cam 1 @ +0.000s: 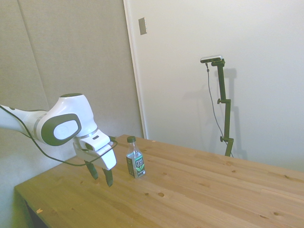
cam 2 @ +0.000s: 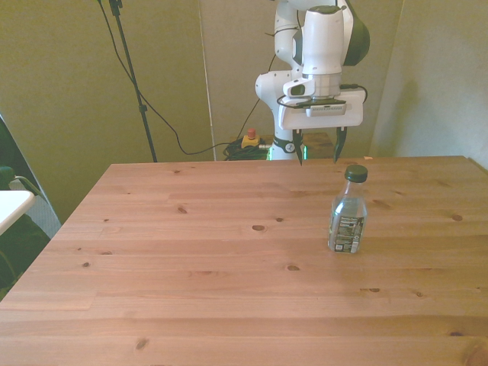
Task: Knock down the bottle
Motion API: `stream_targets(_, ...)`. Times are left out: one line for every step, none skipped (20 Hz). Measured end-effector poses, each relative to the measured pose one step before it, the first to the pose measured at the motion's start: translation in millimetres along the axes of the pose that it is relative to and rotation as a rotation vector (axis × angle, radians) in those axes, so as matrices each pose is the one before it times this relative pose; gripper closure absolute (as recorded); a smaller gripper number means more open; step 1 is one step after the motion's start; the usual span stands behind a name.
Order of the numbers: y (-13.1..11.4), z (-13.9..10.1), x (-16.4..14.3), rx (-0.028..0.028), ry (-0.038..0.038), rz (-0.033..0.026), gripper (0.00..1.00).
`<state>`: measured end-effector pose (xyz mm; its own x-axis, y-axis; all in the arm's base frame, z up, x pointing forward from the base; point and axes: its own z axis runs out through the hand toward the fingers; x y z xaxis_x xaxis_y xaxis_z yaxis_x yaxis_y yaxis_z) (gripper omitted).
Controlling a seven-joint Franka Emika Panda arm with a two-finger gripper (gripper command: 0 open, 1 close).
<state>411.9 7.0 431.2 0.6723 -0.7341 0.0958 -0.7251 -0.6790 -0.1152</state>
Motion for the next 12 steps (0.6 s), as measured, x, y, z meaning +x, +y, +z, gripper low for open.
stream_targets(-0.06,0.27,0.07,-0.0004,-0.00044,0.00002,0.0)
stream_targets(-0.04,0.19,-0.19,-0.00126,-0.00127,-0.00041,0.0)
stream_targets(-0.87,0.3,-1.31,-0.00399,-0.00427,0.0041,0.0)
stream_targets(-3.25,-1.22,-3.06,-0.00284,-0.00619,0.01017,0.0)
stream_targets(-5.22,-2.51,-3.87,0.00356,-0.00385,0.00988,0.0)
stream_targets(-6.73,-3.47,-4.42,0.00297,0.00265,0.00797,0.0)
stream_targets(-7.31,-3.65,-3.99,0.00403,0.00683,0.01341,0.0)
stream_targets(-6.7,-3.76,-2.14,0.00536,0.00698,0.01861,0.0)
stream_targets(-6.1,-2.71,-0.7,0.00503,0.00472,0.02224,0.0)
stream_targets(-6.05,-2.81,0.95,0.00633,0.00385,0.02445,0.0)
stream_targets(-5.35,-2.12,2.41,0.00575,0.00287,0.02266,0.0)
stream_targets(-5.4,-1.65,3.02,0.00444,0.00172,0.01656,0.0)
